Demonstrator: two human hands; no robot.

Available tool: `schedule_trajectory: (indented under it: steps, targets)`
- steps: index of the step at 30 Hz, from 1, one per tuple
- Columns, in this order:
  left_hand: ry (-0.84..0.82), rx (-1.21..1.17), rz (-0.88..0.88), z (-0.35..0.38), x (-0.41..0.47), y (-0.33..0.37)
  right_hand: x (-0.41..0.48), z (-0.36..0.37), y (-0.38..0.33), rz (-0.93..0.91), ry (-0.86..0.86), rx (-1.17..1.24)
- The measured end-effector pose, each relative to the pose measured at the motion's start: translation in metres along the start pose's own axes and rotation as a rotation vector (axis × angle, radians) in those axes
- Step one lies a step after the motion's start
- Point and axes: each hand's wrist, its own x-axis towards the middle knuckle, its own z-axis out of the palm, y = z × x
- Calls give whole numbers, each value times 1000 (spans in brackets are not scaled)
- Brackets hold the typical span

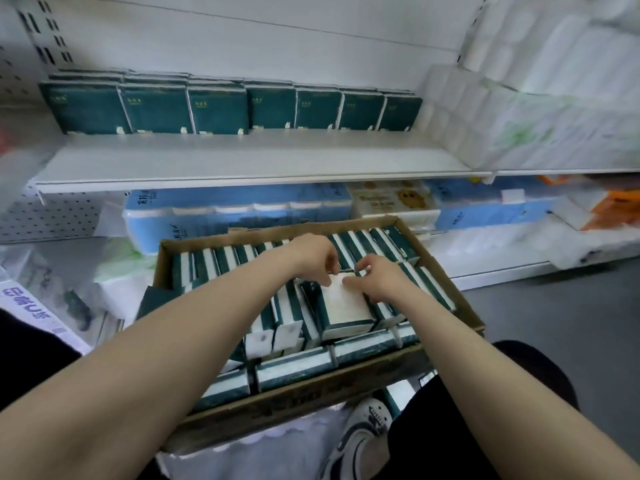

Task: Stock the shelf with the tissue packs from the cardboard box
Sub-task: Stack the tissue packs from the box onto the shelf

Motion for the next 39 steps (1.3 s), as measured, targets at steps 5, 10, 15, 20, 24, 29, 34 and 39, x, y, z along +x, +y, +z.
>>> schedule_trajectory:
  steps: [5, 10, 15, 20, 24, 29, 34, 39]
  targets:
    - [-23, 10, -25, 10, 3, -1, -6, 10, 4, 61, -90, 62]
    - [-19, 22, -50, 11, 4, -3, 2, 13, -2, 175, -115, 289]
    - [38, -198, -119, 7, 5, -11, 15, -2, -17, 267, -68, 685]
    - [7, -805, -206, -9, -2, -13, 17, -20, -36, 201, -137, 1004]
    - [58, -1081, -219, -13, -5, -28, 22, -25, -48, 81, -135, 1097]
    - [324, -1188, -324, -18, 1, -53, 37, -30, -48, -17, 96, 983]
    - [449, -1278, -332, -32, 1, -67, 44, -25, -50, -66, 123, 769]
    - [479, -1381, -321, -38, 3, -76, 47, -17, -63, -130, 64, 762]
